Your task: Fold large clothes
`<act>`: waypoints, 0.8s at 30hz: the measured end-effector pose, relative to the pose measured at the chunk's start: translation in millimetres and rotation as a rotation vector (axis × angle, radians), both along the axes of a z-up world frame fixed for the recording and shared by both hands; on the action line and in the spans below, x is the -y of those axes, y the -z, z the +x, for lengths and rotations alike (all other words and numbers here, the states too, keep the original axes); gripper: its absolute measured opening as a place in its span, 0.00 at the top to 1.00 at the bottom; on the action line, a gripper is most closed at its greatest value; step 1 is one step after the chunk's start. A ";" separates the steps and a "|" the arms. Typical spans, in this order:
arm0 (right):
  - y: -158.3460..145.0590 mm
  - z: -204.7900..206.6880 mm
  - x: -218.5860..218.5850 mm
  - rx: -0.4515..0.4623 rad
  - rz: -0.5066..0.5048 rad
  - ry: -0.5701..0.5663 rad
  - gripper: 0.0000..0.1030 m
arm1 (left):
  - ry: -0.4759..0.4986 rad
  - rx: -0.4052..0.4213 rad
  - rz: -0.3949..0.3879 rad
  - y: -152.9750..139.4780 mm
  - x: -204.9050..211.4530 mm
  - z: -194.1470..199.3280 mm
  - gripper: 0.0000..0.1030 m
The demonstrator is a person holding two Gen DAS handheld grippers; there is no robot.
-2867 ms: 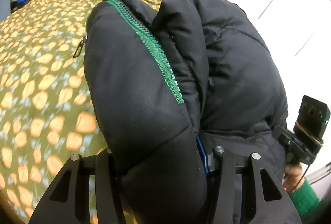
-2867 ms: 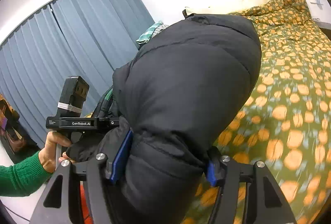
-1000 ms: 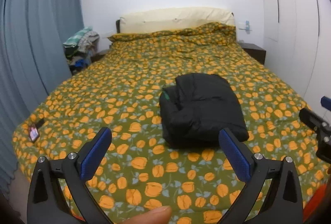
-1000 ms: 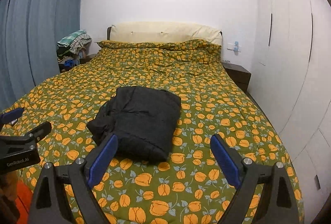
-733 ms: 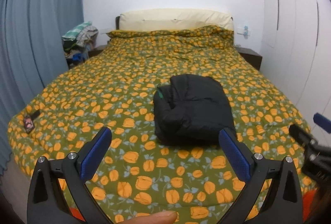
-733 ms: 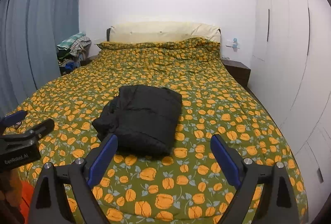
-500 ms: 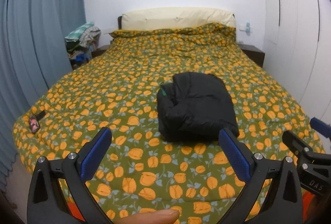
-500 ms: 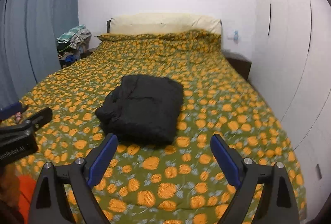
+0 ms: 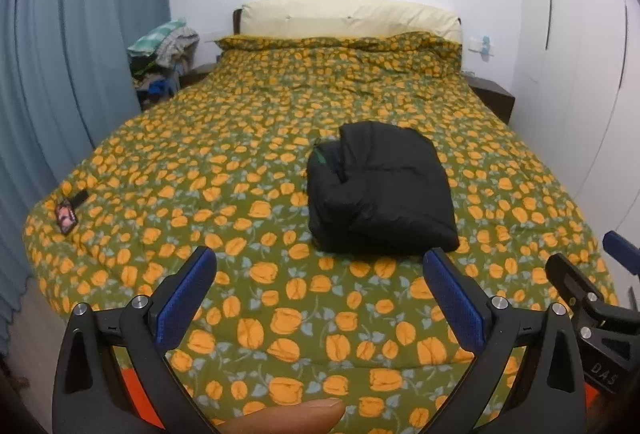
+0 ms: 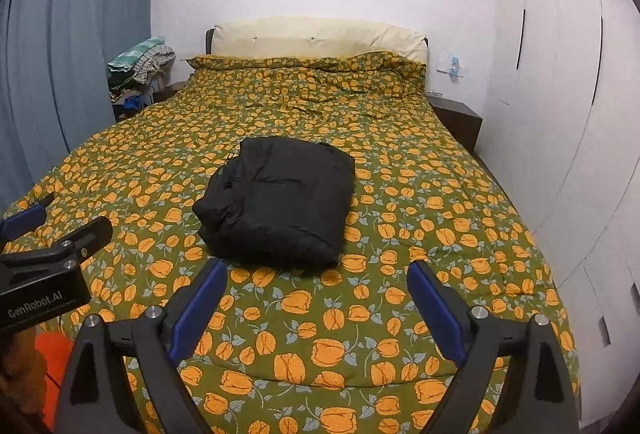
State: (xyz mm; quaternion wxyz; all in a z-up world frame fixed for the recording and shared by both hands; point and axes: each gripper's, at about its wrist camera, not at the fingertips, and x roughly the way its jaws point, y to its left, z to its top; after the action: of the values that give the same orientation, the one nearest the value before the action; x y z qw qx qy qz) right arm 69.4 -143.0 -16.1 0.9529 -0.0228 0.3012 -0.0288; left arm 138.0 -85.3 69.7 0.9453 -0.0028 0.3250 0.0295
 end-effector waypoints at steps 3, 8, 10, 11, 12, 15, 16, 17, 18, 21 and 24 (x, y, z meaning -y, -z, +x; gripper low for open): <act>-1.8 -1.2 -0.4 -0.005 0.005 0.000 0.10 | 0.002 0.003 0.021 -0.5 2.9 -1.6 0.00; -0.2 -2.1 -2.4 -0.023 0.000 -0.007 0.09 | 0.017 -0.006 0.050 1.4 9.5 -1.4 0.00; 0.8 -2.2 -2.2 -0.031 -0.001 -0.003 0.09 | 0.019 -0.006 0.059 2.1 12.0 -1.6 0.00; 1.4 -1.9 -1.8 -0.035 -0.004 0.000 0.09 | 0.020 -0.008 0.058 2.2 12.6 -1.1 0.00; 1.8 -2.1 -2.0 -0.038 -0.005 0.002 0.09 | 0.022 -0.012 0.054 2.5 13.2 -0.7 0.00; 2.1 -1.5 -0.8 -0.045 -0.005 0.009 0.09 | 0.021 -0.016 0.048 2.9 12.9 0.3 0.00; 2.0 -1.5 -0.4 -0.046 -0.004 0.010 0.09 | 0.022 -0.016 0.048 3.0 12.9 0.6 0.00; 1.8 -1.3 -0.4 -0.047 -0.004 0.011 0.09 | 0.021 -0.016 0.048 2.9 13.2 0.6 0.00; 1.8 -1.1 -0.7 -0.047 -0.006 0.010 0.09 | 0.021 -0.015 0.048 2.9 13.2 0.5 0.00; 2.3 -0.8 -1.0 -0.048 -0.013 0.007 0.09 | 0.024 -0.015 0.046 3.1 13.4 0.9 0.00; 3.3 -0.4 -2.7 -0.053 -0.017 0.006 0.09 | 0.027 -0.017 0.048 3.7 14.6 2.0 0.00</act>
State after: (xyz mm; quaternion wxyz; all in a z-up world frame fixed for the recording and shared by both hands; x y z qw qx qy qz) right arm 69.0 -140.3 -19.4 0.9443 -0.0305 0.3260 -0.0337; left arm 140.0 -99.9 66.0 0.9426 0.0246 0.3322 0.0244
